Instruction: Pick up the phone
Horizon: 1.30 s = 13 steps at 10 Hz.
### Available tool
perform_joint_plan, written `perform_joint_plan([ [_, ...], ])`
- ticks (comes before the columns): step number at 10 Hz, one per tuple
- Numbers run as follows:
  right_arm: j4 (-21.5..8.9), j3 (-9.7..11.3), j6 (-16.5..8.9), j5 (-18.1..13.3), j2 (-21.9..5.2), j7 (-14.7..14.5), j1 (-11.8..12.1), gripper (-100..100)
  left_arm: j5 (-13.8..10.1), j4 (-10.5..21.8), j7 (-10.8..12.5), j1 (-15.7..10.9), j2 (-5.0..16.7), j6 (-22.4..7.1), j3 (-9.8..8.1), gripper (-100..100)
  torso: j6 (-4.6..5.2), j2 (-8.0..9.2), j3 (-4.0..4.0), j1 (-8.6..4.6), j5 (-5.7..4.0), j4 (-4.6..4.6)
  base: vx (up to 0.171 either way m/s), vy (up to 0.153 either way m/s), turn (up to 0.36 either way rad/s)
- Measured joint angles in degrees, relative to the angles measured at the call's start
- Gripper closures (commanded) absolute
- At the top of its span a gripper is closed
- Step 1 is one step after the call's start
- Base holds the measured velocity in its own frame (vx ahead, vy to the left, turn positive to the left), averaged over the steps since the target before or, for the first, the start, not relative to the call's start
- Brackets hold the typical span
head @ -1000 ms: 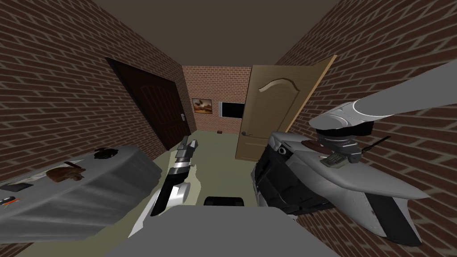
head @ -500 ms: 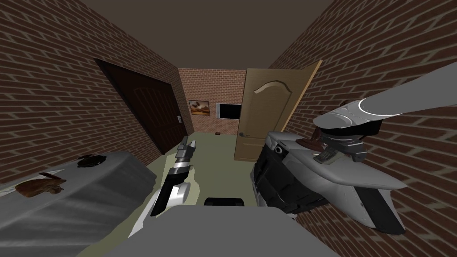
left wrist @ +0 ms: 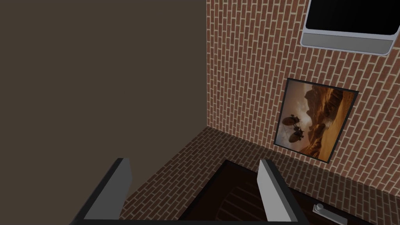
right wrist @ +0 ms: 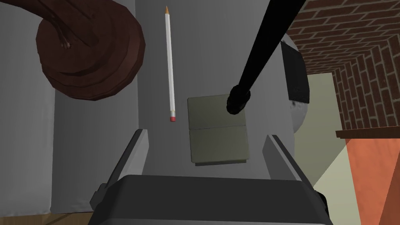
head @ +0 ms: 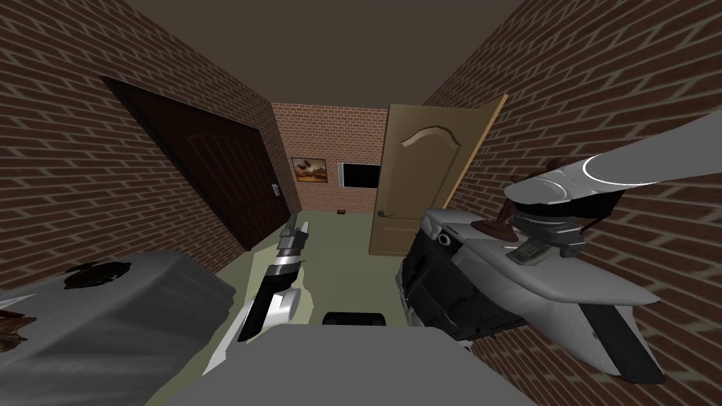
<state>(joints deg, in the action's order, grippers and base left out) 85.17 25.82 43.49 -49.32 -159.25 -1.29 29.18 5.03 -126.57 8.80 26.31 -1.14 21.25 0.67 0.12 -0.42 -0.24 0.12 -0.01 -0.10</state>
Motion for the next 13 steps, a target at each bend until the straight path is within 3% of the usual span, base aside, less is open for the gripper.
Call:
perform_joint_plan([
  [2,-0.2,0.0,0.0,0.3,0.0,-2.9,0.1,-100,0.0,0.0,0.0,0.0,0.0,0.0,-0.01,0,0.03,0.35,0.21,-0.25,-0.07,0.10,0.060,0.031,-0.146],
  [4,-1.8,1.6,-2.2,3.2,1.9,-5.9,0.3,-100,0.0,0.0,0.0,0.0,0.0,0.0,0.00,0,0.03,-0.08,-0.03,0.10,0.01,0.00,0.127,0.086,-0.093],
  [7,-2.3,1.8,-2.5,4.1,2.2,-10.4,0.3,-100,0.0,0.0,0.0,0.0,0.0,0.0,-0.01,0,-0.01,0.32,0.19,-0.28,-0.07,0.09,0.038,0.010,-0.112],
  [9,-4.1,3.5,-4.6,7.0,4.0,-13.5,0.4,-100,0.0,0.0,0.0,0.0,0.0,0.0,0.00,0,-0.03,-0.07,-0.03,0.05,0.00,0.00,0.126,0.088,-0.057],
  [12,-4.4,3.6,-5.1,7.9,4.3,-17.9,0.5,-100,0.0,0.0,0.0,0.0,0.0,0.0,-0.01,0,-0.02,0.29,0.17,-0.22,-0.05,0.08,0.042,0.031,-0.070],
  [13,-5.8,4.6,-6.1,9.4,5.6,-19.5,0.6,-100,0.0,0.0,0.0,0.0,0.0,0.0,-0.01,0,0.08,0.10,0.10,-0.07,-0.05,0.07,0.177,0.102,-0.239],
])
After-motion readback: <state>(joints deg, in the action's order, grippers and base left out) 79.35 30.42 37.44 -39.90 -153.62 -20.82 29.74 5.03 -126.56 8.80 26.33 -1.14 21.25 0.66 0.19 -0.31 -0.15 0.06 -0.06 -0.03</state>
